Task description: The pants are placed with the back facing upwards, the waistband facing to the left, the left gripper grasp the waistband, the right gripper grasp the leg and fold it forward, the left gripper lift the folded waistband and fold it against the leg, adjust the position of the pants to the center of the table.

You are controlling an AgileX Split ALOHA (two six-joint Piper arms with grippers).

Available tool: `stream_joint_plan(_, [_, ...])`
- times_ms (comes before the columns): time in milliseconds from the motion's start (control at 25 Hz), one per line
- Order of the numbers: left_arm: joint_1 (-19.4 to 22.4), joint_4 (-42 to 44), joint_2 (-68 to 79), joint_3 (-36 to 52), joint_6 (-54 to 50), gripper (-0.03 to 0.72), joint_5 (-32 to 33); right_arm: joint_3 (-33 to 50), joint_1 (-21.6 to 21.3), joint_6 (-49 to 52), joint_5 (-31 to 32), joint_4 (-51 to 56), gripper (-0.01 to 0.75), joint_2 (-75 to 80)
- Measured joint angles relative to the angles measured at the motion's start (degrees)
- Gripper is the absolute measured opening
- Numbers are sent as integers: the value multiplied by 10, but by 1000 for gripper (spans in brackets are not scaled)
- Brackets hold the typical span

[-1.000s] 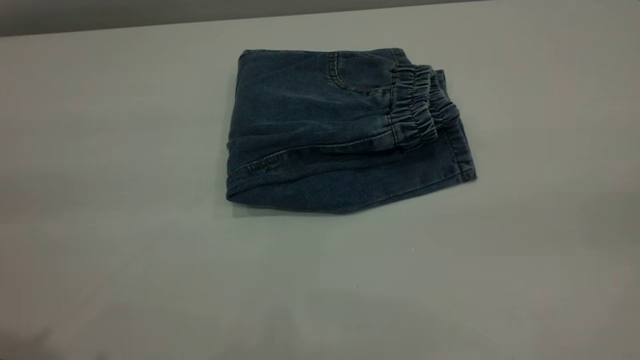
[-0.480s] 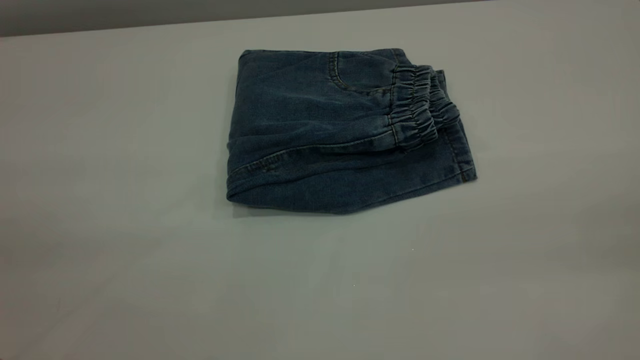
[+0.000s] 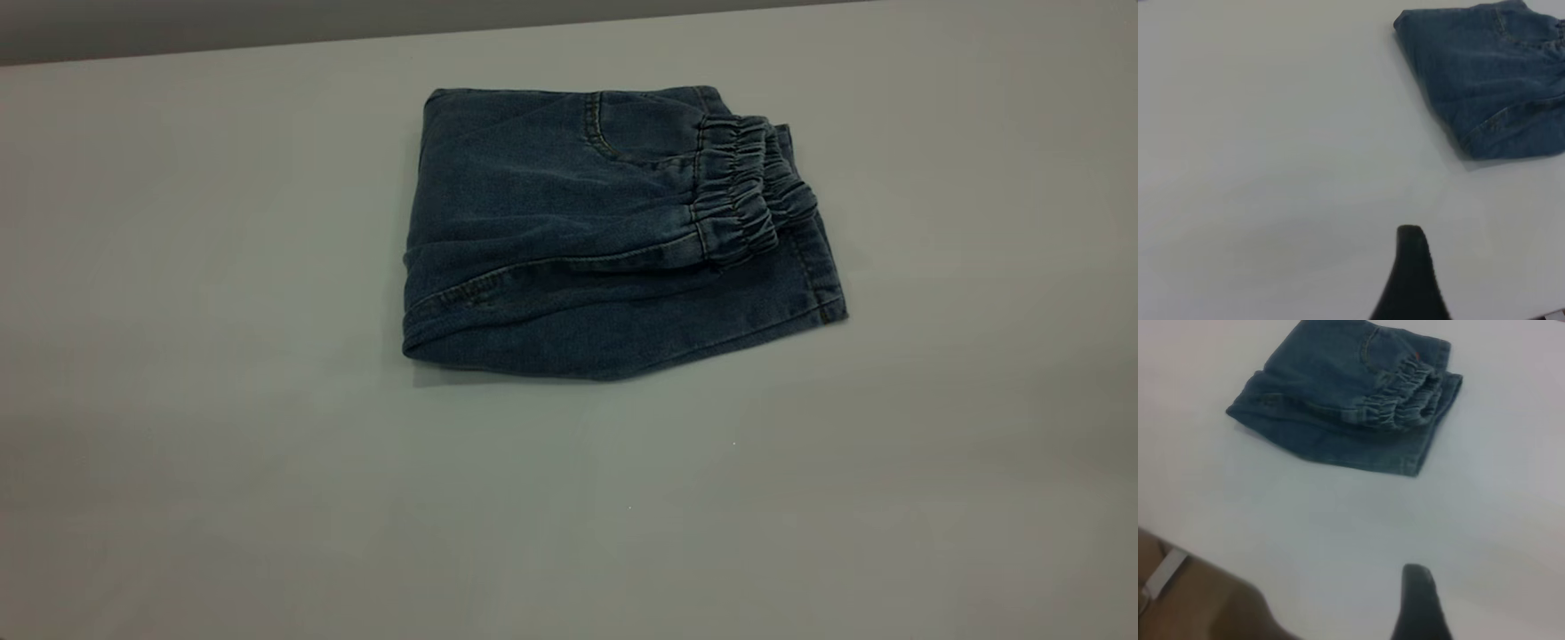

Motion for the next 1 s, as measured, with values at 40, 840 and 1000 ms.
stream_joint_plan(40, [0,0,-2,0,0,495,-1,0,-13,0,0,10,405,0])
stream_joint_plan(840, [70,-2,-43,-1,1,494,-1,0,-250,0,0,31,405,-74])
stream_joint_plan(1000, [70,-2,-43,-1,1,494,-1,0,-250,0,0,31,405,-74])
